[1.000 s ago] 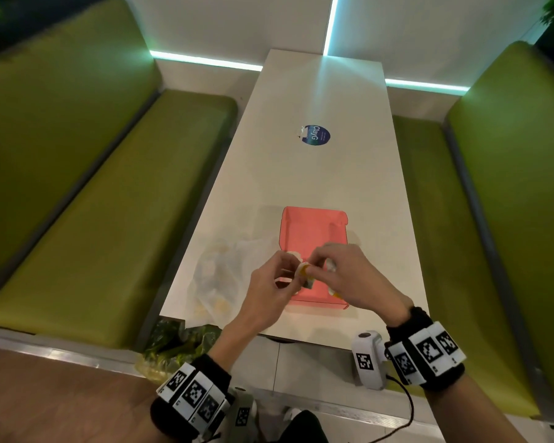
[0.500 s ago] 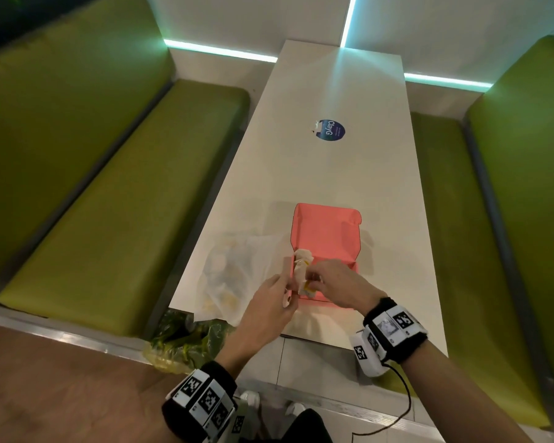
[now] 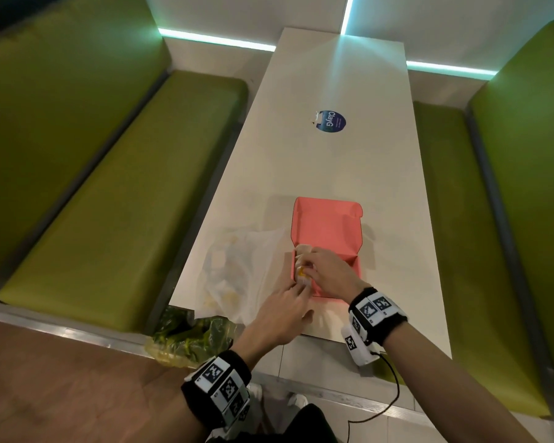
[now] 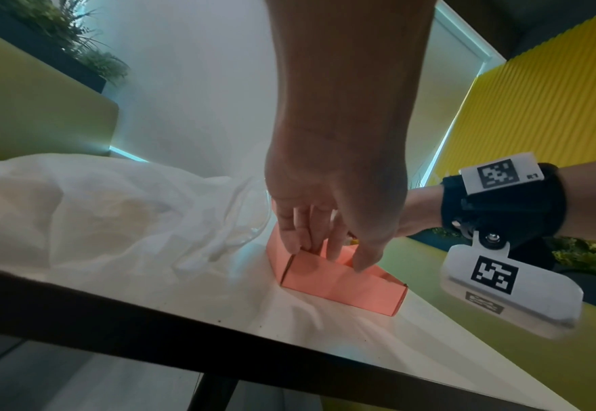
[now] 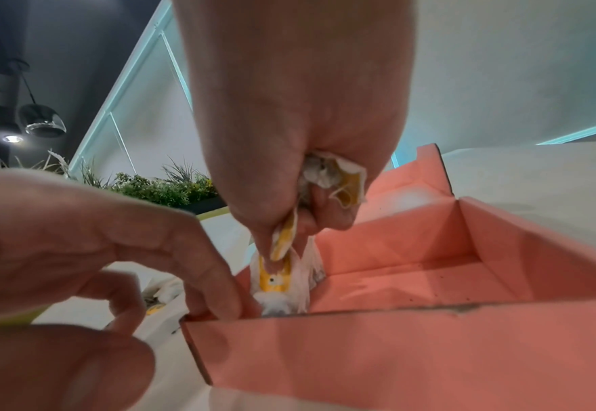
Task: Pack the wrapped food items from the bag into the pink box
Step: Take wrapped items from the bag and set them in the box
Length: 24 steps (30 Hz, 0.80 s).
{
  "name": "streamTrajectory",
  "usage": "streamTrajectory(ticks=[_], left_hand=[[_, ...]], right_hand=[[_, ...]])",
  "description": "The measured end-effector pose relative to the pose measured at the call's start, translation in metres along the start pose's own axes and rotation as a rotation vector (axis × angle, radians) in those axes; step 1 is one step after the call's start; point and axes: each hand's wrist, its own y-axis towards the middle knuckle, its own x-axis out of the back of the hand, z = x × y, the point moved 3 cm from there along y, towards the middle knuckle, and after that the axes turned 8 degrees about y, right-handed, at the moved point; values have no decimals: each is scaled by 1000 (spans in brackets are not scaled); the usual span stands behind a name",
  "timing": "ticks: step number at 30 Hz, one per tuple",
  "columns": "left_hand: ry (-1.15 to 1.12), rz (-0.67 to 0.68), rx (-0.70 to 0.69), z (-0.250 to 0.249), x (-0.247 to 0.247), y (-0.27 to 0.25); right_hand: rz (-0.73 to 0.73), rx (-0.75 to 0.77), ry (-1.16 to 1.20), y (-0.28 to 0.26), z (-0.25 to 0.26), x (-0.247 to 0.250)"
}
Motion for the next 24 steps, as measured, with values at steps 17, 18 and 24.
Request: streamTrajectory(ticks=[17,18,24], left_hand=[[10,-18,20,-10,2,4],[7,-23,17,-10,3,4],[4,-39,9,-10,5,4]], right_hand=[[-168,-71,-84,-2,-6,-15],[-165,-67,-85,-2,-7,-16],[-271,-46,115,-6,-15,-10]])
